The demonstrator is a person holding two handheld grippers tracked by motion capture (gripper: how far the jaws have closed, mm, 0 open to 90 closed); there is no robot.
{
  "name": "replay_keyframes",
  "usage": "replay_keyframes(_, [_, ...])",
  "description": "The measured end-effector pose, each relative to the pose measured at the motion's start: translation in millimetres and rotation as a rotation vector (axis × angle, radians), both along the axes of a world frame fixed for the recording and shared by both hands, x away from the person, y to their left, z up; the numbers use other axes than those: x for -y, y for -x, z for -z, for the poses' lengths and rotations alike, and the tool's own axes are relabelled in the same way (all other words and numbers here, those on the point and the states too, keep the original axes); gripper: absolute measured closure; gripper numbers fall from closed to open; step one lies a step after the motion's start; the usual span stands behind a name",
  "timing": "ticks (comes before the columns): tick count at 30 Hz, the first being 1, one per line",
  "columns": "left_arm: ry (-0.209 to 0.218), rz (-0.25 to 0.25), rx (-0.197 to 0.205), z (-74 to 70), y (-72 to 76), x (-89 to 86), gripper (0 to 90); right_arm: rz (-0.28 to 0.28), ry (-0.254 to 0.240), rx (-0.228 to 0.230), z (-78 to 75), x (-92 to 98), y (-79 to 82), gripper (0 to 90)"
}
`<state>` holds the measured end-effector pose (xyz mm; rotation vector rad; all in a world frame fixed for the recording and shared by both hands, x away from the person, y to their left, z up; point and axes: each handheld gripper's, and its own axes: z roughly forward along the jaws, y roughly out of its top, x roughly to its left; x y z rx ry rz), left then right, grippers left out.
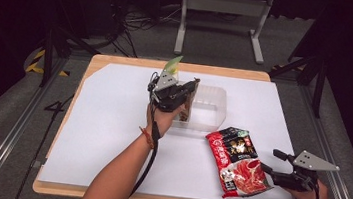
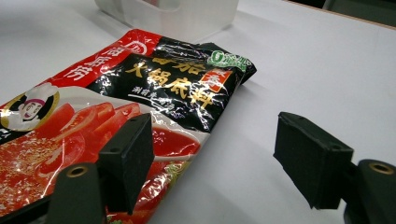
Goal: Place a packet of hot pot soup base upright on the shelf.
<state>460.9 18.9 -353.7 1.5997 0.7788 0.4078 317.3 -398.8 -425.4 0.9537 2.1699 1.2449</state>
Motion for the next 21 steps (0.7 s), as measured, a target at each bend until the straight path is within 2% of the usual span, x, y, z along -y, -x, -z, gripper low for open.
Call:
replay_keyframes(4, [0.004,0.021,-0.006,0.2,2.0,-0.6,85.0,-0.001,0.004,-0.002,0.3,-0.6,0.0,28.9])
replay_keyframes(6, [-0.021,0.02,0.005,-1.0,4.0,0.0,85.1,-0.003,0.003,-0.003,0.5,-0.6,-0.2,29.1])
replay_keyframes(8, [-0.026,0.035,0.005,-1.4,4.3,-0.8,84.9,-0.003,0.004,-0.006,0.8,-0.7,-0.4,29.2])
replay_keyframes(21, [-0.072,0.02,0.016,-3.7,5.7,-5.4,83.7,-0.006,0.014,-0.003,0.8,-1.9,0.1,29.1])
